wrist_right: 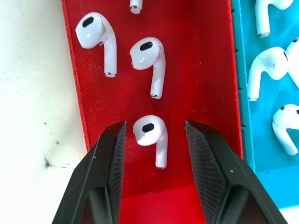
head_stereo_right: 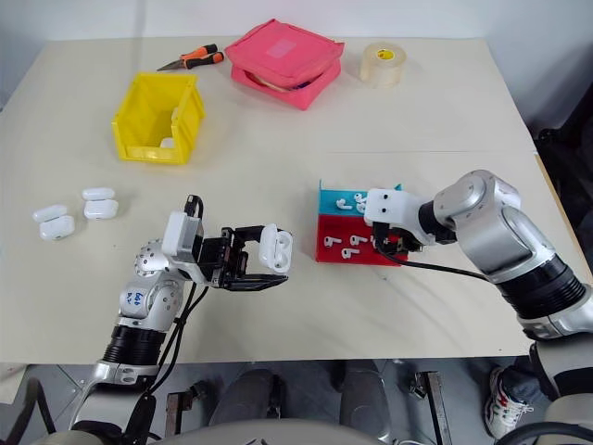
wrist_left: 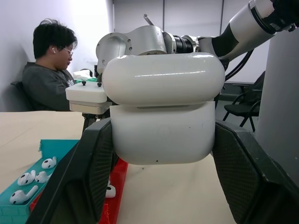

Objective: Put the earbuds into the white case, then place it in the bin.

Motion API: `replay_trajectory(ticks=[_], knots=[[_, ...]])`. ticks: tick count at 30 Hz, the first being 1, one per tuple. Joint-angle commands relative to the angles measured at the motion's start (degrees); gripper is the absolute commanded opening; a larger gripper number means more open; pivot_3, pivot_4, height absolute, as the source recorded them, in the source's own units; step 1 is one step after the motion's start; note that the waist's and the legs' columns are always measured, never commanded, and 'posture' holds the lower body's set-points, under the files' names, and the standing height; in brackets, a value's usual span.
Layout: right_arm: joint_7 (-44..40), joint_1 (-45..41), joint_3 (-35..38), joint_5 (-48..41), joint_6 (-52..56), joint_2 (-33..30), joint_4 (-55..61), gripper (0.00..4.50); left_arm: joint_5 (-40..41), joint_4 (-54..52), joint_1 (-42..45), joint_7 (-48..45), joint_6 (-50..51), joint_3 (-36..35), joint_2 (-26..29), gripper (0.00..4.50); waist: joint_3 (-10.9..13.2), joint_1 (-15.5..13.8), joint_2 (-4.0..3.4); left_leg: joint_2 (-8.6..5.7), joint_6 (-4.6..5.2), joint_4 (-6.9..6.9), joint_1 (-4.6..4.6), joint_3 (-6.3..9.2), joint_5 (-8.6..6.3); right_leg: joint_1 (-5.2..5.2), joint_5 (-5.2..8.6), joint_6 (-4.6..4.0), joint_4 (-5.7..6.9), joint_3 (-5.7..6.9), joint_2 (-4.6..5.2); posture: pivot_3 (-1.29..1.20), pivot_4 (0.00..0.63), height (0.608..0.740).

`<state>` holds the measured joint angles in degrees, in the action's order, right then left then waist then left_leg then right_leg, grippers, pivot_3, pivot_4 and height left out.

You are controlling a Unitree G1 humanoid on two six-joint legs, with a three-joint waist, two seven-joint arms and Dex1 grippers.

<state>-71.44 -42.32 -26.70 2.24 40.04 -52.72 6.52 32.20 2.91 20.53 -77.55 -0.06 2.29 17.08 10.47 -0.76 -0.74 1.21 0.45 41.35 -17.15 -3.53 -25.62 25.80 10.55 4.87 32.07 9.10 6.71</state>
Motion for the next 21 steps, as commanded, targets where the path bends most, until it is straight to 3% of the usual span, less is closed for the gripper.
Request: replay_trajectory(ticks=[1, 3, 5, 7, 14, 21], knots=[[-0.2, 0.3, 0.9, 0.1, -0.4, 0.3, 1.1, 1.87, 0.2, -1.4, 0.5, -0.1, -0.8, 0.1, 0.4, 2.79, 0.0, 0.0, 0.00, 0.00, 0.00, 0.00, 0.00, 0.00, 0.00, 0.00, 0.00, 0.00, 0.00, 0.00, 0.00, 0.00, 0.150, 0.740], [-0.1, 0.4, 1.0, 0.1, -0.5, 0.4, 0.9, 1.52, 0.2, -1.2, 0.6, -0.1, -0.8, 0.1, 0.4, 2.79, 0.0, 0.0, 0.00, 0.00, 0.00, 0.00, 0.00, 0.00, 0.00, 0.00, 0.00, 0.00, 0.00, 0.00, 0.00, 0.00, 0.150, 0.740], [-0.1, 0.6, 1.0, 0.3, -0.7, 0.5, 0.9, 0.78, 0.2, -1.0, 0.7, -0.1, -0.8, 0.1, 0.4, 2.79, 0.0, 0.1, 0.00, 0.00, 0.00, 0.00, 0.00, 0.00, 0.00, 0.00, 0.00, 0.00, 0.00, 0.00, 0.00, 0.00, 0.150, 0.740], [-0.1, 0.6, 1.0, 0.4, -1.0, 0.6, 0.6, 0.50, 0.2, -0.8, 0.8, -0.2, -0.8, 0.1, 0.3, 2.79, 0.0, 0.1, 0.00, 0.00, 0.00, 0.00, 0.00, 0.00, 0.00, 0.00, 0.00, 0.00, 0.00, 0.00, 0.00, 0.00, 0.150, 0.740], [1.4, 1.1, 2.9, -0.5, -0.7, 1.4, 1.1, 0.50, 0.3, 0.1, 1.3, -0.3, -0.8, -0.2, 0.3, 2.79, 0.0, 0.2, 0.00, 0.01, -0.01, 0.00, 0.00, 0.00, 0.00, 0.00, 0.00, 0.00, 0.00, 0.00, 0.00, 0.00, 0.150, 0.740], [6.8, 7.8, 21.7, -14.1, 0.5, 8.0, 8.6, 0.50, 0.8, 5.6, 5.3, -2.9, -1.0, -0.9, 0.1, 2.79, 0.0, -0.1, -0.01, 0.00, 0.00, 0.01, -0.02, -0.01, 0.00, 0.01, -0.01, 0.00, 0.00, 0.03, -0.01, 0.00, 0.150, 0.740]])
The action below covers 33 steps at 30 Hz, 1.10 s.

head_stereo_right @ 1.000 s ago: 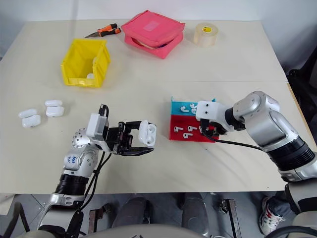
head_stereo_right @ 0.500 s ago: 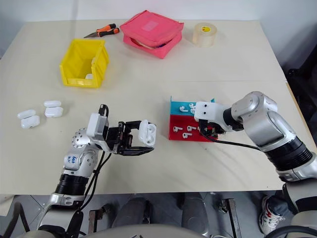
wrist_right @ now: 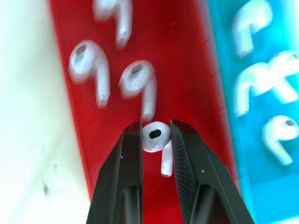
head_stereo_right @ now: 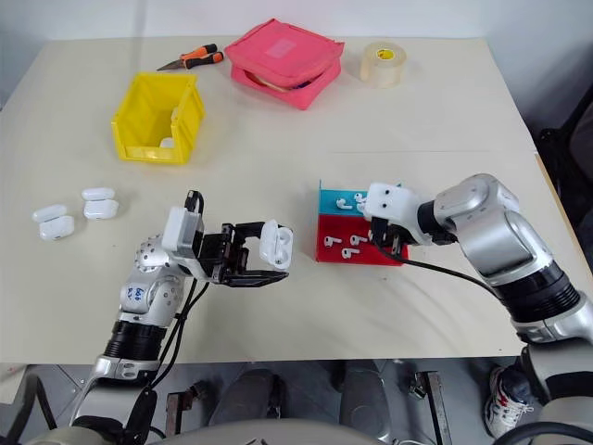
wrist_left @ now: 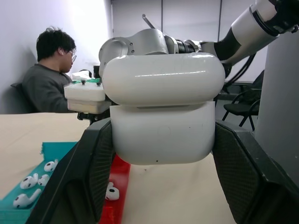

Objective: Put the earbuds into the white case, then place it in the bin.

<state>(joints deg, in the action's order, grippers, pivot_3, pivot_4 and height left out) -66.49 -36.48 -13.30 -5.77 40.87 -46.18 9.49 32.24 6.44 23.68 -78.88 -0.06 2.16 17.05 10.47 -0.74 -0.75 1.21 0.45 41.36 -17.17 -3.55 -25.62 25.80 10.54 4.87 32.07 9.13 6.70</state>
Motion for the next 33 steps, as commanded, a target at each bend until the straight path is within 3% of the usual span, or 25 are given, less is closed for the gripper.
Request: replay_trajectory(ticks=[1, 4, 7, 14, 22, 33], knots=[[2.4, 3.1, 10.5, -8.1, -0.1, 2.4, 7.2, 0.50, 0.8, 3.4, 3.2, -2.0, -1.1, -0.9, 0.0, 2.79, 0.0, -0.2, 0.00, 0.00, 0.00, 0.00, -0.02, 0.03, 0.00, 0.00, 0.00, 0.00, 0.00, 0.03, -0.01, 0.00, 0.150, 0.740], [4.9, 5.9, 16.5, -14.7, -0.7, 6.8, 11.8, 0.50, 1.3, 7.2, 6.0, -3.9, -1.3, -1.3, -0.7, 2.79, 0.0, -0.4, 0.00, -0.01, 0.00, 0.02, 0.00, 0.01, 0.00, -0.02, 0.00, 0.01, 0.00, 0.01, -0.02, 0.00, 0.150, 0.740], [9.0, 7.8, 23.5, -25.7, 0.8, 15.1, 16.0, 0.50, 1.6, 10.1, 7.9, -6.6, -1.3, -1.5, -1.3, 2.79, 0.0, -0.4, 0.00, 0.00, 0.00, 0.00, 0.00, -0.01, 0.00, -0.02, -0.01, 0.01, 0.00, -0.02, -0.05, 0.00, 0.150, 0.740], [15.3, 12.3, 22.0, -35.3, 3.1, 20.0, 23.6, 0.50, 2.2, 14.5, 10.5, -11.2, -1.7, -2.3, -2.1, 2.79, 0.0, -0.3, -0.01, -0.01, 0.00, -0.03, 0.00, -0.02, 0.00, -0.03, -0.01, 0.00, 0.00, -0.04, -0.06, 0.00, 0.150, 0.740], [20.2, 13.2, 16.6, -37.6, 0.9, 23.7, 24.1, 0.50, 3.0, 16.6, 11.6, -12.9, -2.8, -2.7, -1.7, 2.79, 0.0, -0.1, -0.01, -0.02, 0.01, -0.06, 0.01, -0.03, 0.00, -0.04, -0.01, 0.00, 0.01, -0.05, -0.07, 0.00, 0.150, 0.740], [19.8, 12.4, 10.5, -33.3, -7.6, 26.1, 19.1, 0.50, 4.6, 13.8, 10.2, -13.6, -3.1, -1.6, -1.8, 2.79, 0.0, 0.1, -0.01, -0.02, 0.01, -0.06, 0.02, -0.03, 0.00, -0.03, -0.01, 0.00, 0.00, -0.04, -0.07, 0.00, 0.150, 0.740]])
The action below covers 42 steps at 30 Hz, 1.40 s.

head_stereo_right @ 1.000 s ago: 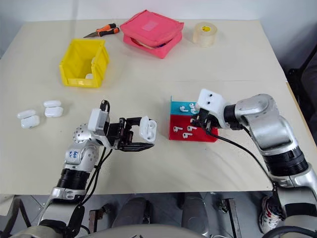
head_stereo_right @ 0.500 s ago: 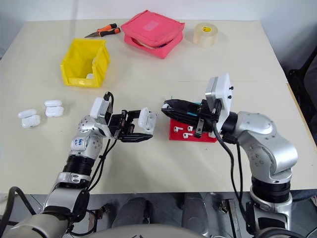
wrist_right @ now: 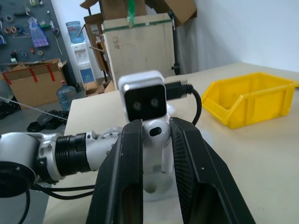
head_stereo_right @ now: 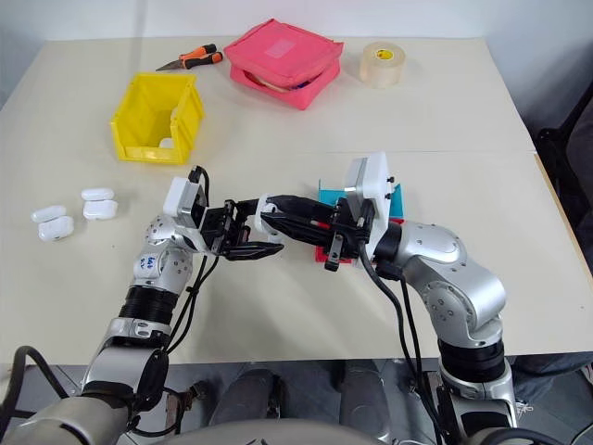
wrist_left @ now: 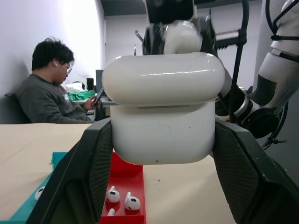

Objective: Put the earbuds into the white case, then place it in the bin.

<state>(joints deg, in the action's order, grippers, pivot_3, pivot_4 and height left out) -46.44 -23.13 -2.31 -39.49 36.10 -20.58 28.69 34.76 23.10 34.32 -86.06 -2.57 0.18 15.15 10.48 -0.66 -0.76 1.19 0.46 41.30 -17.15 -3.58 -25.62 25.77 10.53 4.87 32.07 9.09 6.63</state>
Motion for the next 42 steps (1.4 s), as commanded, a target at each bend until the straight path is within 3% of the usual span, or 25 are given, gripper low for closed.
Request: replay_trajectory(ticks=[1, 12, 23, 31, 38, 42], knots=[[-0.4, -1.0, -0.8, 0.9, -3.5, 0.5, -0.7, 0.50, 2.4, -3.2, -0.6, -6.4, -0.6, 0.6, 0.2, 2.79, 0.0, 0.1, 0.00, 0.00, 0.00, 0.00, 0.00, 0.00, 0.00, 0.00, 0.00, 0.00, 0.00, 0.00, 0.00, 0.00, 0.150, 0.740], [-1.3, 1.2, -4.1, 3.3, -7.1, 0.2, -3.2, 0.50, 4.9, -7.1, -2.8, -6.3, -0.5, 2.2, 1.0, 2.79, 0.0, 0.7, 0.00, 0.01, 0.00, -0.01, 0.01, 0.01, 0.00, 0.02, 0.01, -0.01, 0.00, 0.00, 0.00, 0.00, 0.150, 0.740], [-1.0, 7.3, -5.3, 5.7, -7.5, -4.3, -1.3, 0.50, 5.1, -7.9, -2.8, -4.7, -1.8, 1.2, 0.4, 2.79, 0.0, 0.8, 0.00, 0.01, 0.00, -0.05, -0.01, 0.00, 0.00, 0.01, 0.01, -0.02, 0.00, -0.02, 0.00, 0.00, 0.150, 0.740], [-1.7, 5.9, -5.5, 6.3, -6.7, -9.2, -1.4, 0.50, 4.5, -6.5, -1.8, -4.1, -3.6, 0.2, -0.3, 2.79, 0.0, 0.7, 0.00, 0.01, 0.02, -0.05, -0.01, -0.02, -0.01, 0.01, 0.01, -0.02, -0.01, -0.03, 0.01, 0.00, 0.150, 0.740], [-2.4, 2.3, -7.0, 6.3, -6.4, -9.6, -2.7, 0.50, 3.9, -5.6, -1.5, -3.9, -4.3, 0.4, -0.7, 2.79, 0.0, 0.7, 0.00, 0.01, 0.02, -0.05, -0.01, -0.02, -0.01, 0.01, 0.01, -0.02, -0.01, -0.03, 0.01, 0.00, 0.150, 0.740], [-2.4, 0.4, -6.8, 6.8, -7.3, -9.3, -3.0, 1.79, 2.9, -4.4, -1.2, -3.6, -4.8, 0.6, -0.6, 2.79, 0.0, 0.7, 0.00, 0.01, 0.03, -0.03, -0.01, -0.01, -0.01, 0.01, 0.01, -0.02, -0.01, -0.02, 0.02, 0.00, 0.150, 0.740]])
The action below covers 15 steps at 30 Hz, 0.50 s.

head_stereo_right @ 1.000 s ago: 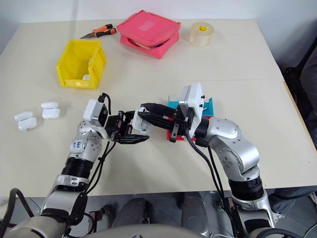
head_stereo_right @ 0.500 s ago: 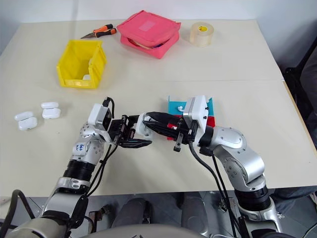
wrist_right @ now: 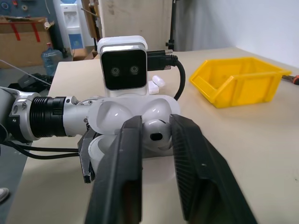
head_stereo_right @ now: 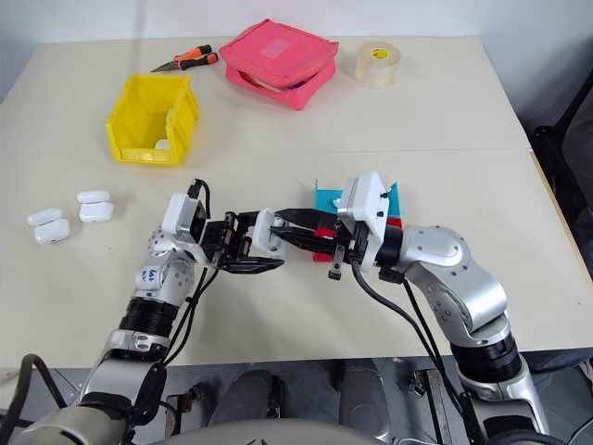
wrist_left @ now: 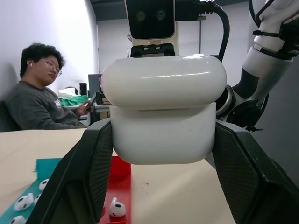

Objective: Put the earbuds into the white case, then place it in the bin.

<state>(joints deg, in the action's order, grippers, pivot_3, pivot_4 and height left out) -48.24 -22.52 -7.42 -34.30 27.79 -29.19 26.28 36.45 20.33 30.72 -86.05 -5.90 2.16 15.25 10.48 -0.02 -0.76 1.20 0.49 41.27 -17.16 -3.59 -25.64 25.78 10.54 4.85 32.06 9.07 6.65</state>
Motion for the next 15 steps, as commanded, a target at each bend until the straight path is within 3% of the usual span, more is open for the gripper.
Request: replay_trajectory(ticks=[1, 15], knots=[[-0.6, -0.6, -1.6, 1.8, 0.8, -0.8, -0.5, 2.10, 1.0, -1.3, 2.4, -3.7, -1.7, -1.3, -0.7, 2.79, 0.0, 0.0, 0.00, 0.00, 0.00, 0.00, 0.00, 0.00, 0.00, 0.00, 0.00, 0.00, 0.00, 0.00, -0.01, 0.00, 0.150, 0.740], [-0.2, -4.1, 3.3, -0.3, 4.9, -4.8, 3.9, 2.10, -0.9, 2.0, 2.8, -3.8, -2.6, -1.2, -0.7, 2.79, 0.0, 0.0, 0.00, 0.00, 0.00, 0.00, -0.01, 0.01, 0.00, 0.00, 0.00, 0.00, -0.01, 0.01, 0.00, 0.00, 0.150, 0.740]])
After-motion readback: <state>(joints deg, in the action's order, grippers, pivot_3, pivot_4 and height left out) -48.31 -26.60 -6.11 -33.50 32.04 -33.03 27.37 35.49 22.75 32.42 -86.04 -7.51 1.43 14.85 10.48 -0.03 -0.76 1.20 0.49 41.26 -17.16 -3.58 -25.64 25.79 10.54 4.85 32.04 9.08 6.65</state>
